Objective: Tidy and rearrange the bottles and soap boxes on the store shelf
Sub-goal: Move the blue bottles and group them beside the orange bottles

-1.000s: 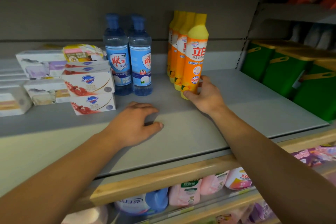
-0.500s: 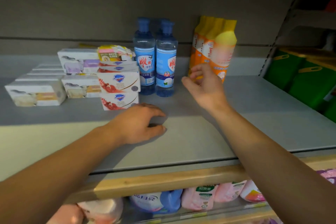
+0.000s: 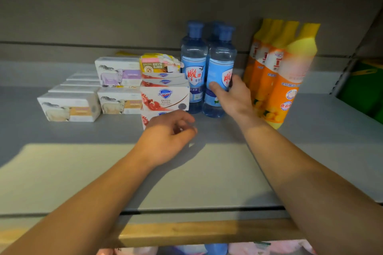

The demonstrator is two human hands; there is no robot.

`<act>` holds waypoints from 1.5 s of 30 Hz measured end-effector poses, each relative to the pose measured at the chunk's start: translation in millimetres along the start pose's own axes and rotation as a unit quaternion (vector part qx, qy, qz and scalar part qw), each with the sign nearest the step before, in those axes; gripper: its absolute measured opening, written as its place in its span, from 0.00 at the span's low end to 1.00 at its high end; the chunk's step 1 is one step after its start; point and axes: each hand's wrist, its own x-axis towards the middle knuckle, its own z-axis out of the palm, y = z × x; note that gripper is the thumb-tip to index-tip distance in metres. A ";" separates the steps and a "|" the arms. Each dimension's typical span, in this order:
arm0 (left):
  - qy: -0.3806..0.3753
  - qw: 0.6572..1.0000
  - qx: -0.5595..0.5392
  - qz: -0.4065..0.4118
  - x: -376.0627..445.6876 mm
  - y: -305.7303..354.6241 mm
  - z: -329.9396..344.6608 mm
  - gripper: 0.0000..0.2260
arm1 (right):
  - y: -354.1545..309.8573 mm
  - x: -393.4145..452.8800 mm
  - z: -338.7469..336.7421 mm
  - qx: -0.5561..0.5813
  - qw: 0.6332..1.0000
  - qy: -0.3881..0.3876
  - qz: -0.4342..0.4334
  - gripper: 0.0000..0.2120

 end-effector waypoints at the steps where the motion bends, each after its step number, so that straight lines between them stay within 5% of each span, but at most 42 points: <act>1: -0.001 1.000 -0.008 0.004 0.4 1.0 1.2 0.08 | -0.9 -3.6 -3.6 -0.005 1.000 0.007 -0.005 0.24; 9: -0.016 0.998 -0.040 0.035 -2.5 9.4 11.0 0.26 | -22.3 -70.0 -38.9 0.086 0.996 -0.020 0.002 0.32; 18: -0.061 0.990 -0.120 0.034 -10.5 21.2 14.1 0.20 | -49.8 -100.4 -31.8 0.183 0.982 -0.046 0.026 0.29; 21: -0.094 0.975 -0.203 0.001 -11.4 21.1 9.0 0.23 | -59.8 -81.0 -39.1 0.324 0.942 -0.070 0.055 0.17; 24: -0.132 0.945 -0.294 -0.047 -11.6 18.6 7.3 0.26 | -61.6 -60.9 -41.5 0.455 0.879 -0.064 0.128 0.20; 30: -0.193 0.880 -0.418 -0.116 -10.1 16.4 6.9 0.23 | -49.1 -57.7 -36.9 0.512 0.837 -0.094 0.166 0.17; 35: -0.194 0.894 -0.392 -0.094 -6.9 17.0 7.7 0.16 | -40.3 -54.6 -39.0 0.513 0.841 -0.029 0.170 0.13; 40: -0.098 0.979 -0.173 0.035 -9.6 19.3 4.7 0.27 | -33.3 -53.6 -38.6 0.501 0.851 0.026 0.153 0.08; 45: 0.000 0.996 0.005 0.089 -17.0 25.7 6.3 0.35 | -36.0 -52.6 -35.7 0.489 0.855 0.071 0.155 0.11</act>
